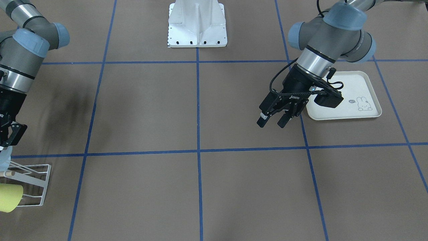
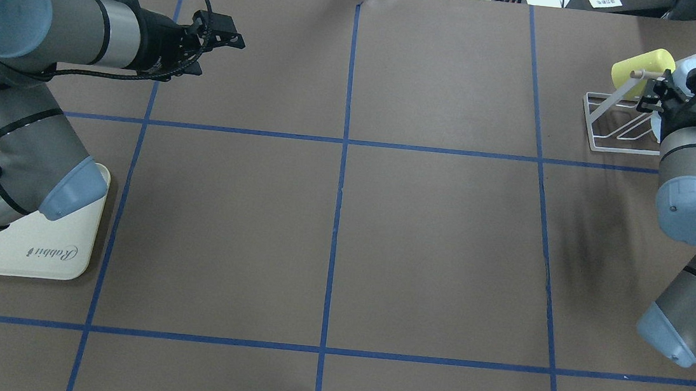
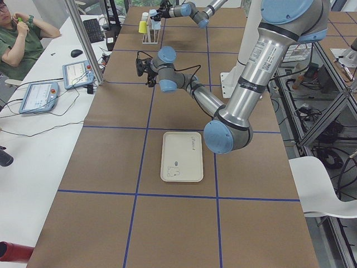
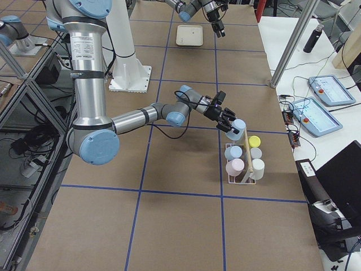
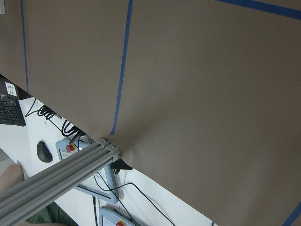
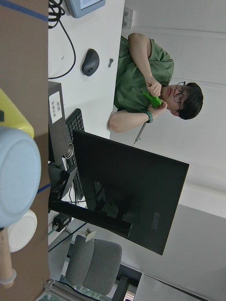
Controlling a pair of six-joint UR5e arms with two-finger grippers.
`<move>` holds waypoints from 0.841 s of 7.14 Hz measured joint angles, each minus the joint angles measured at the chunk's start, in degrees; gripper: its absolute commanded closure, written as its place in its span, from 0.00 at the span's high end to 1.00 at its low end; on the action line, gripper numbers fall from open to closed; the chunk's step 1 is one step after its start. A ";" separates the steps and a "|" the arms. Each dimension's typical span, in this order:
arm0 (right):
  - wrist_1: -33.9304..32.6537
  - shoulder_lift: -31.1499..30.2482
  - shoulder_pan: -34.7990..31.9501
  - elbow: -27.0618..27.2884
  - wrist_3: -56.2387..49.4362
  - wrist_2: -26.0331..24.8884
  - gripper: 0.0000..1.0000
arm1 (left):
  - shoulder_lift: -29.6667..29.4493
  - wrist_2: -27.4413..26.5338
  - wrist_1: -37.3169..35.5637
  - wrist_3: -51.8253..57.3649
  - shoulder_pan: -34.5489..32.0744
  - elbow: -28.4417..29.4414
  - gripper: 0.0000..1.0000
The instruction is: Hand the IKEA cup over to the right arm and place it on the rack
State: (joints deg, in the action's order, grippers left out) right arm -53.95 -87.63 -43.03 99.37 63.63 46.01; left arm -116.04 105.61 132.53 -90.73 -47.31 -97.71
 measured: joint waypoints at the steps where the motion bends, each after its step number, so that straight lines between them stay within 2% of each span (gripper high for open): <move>1: 0.04 -0.14 0.23 -0.19 -0.03 -0.19 0.00 | 0.09 0.00 0.06 -0.03 0.01 0.00 1.00; 3: 0.15 0.07 0.60 -1.37 0.00 -0.16 0.00 | 0.18 -0.05 0.18 -0.06 0.02 -0.02 1.00; 4: 0.20 0.41 0.93 -2.20 0.04 -0.12 0.12 | 0.29 -0.07 0.25 -0.06 0.08 -0.01 1.00; 5: 0.25 0.62 1.45 -2.74 0.19 -0.07 0.99 | 0.44 -0.11 0.32 -0.08 0.16 0.02 1.00; 6: 0.33 0.78 2.04 -3.35 0.37 -0.06 1.00 | 0.51 -0.13 0.35 -0.12 0.23 0.05 1.00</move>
State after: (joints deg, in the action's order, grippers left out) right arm -53.62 -86.85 -40.99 96.02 64.00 45.95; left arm -115.53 105.48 132.88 -90.85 -47.07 -97.66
